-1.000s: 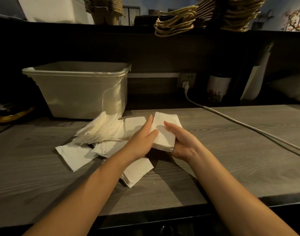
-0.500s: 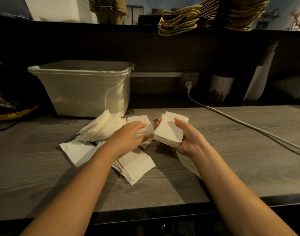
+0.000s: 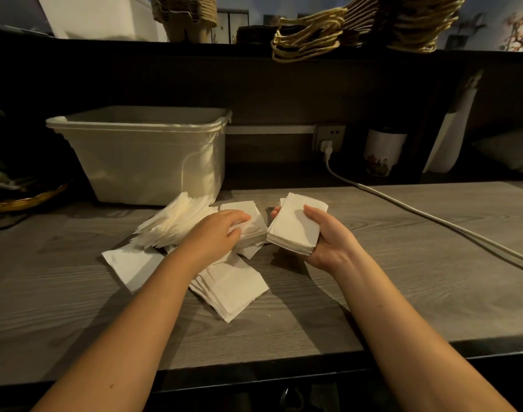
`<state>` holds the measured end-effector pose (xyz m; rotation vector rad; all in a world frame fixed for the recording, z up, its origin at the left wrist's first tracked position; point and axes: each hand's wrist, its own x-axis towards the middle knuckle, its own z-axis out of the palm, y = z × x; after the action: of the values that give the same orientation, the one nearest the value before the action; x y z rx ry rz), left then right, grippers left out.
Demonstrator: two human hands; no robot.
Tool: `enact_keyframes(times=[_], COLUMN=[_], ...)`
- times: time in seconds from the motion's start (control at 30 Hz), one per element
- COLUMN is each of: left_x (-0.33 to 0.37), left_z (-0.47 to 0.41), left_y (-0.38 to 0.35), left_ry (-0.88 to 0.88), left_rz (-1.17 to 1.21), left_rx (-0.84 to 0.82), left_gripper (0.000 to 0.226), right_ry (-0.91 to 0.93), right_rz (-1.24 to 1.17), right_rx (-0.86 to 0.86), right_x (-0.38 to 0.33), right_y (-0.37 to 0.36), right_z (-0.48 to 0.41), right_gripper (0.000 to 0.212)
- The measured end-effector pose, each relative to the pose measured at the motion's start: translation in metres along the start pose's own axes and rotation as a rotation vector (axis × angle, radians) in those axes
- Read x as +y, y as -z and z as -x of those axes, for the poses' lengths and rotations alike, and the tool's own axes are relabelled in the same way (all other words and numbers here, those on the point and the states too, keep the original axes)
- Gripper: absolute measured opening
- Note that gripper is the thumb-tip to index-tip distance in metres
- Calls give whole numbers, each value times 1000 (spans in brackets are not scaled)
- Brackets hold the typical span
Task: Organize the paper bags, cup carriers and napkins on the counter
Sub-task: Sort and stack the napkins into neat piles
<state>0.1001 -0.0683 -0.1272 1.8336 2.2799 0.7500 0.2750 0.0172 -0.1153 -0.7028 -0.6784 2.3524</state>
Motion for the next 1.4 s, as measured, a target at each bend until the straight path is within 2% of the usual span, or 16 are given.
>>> enact_keyframes(times=[0.23,0.43,0.67,0.83,0.87,0.93,1.07,1.13,1.17,1.27,1.4], left_x=[-5,-6,-4,0,2,4,4,10,14,31,44], left_z=[-2,-1,-5,-6,-6,-7,-12,-11,-8,4,11], left_y=[0,5,1,1,3,7,9,7,5,-4,-17], left_ry=[-18,5,63,105,121,188,314,299,253,4,-199], left_rz=[-55,8,12,-4,62,340,842,962,922,565,358], left_rx=[-27,-7,172,394,451,511,496,466,462,444,314], left_gripper=[47,43,35,35,35,32,13,14,17,23,28], right_ry=[-3,2,12,7,2,-13,-59,-91,-104,-112,-80], right_rz=[-18,3,9,12,23,59,111,132,145,178,148], right_rx=[-19,-7,2,-9,-7,0,-23,-45,-56,-47,-11], right_x=[0,0,0,0,1,2,8,10,11,13,12], right_y=[0,0,0,0,0,-1,-2,-3,-3,-4,-4], right_z=[-2,-2,-3,-2,-3,-3,-4,-4,-3,-3,-6], right_gripper=[32,37,42,40,40,39,44,40,38,36,40])
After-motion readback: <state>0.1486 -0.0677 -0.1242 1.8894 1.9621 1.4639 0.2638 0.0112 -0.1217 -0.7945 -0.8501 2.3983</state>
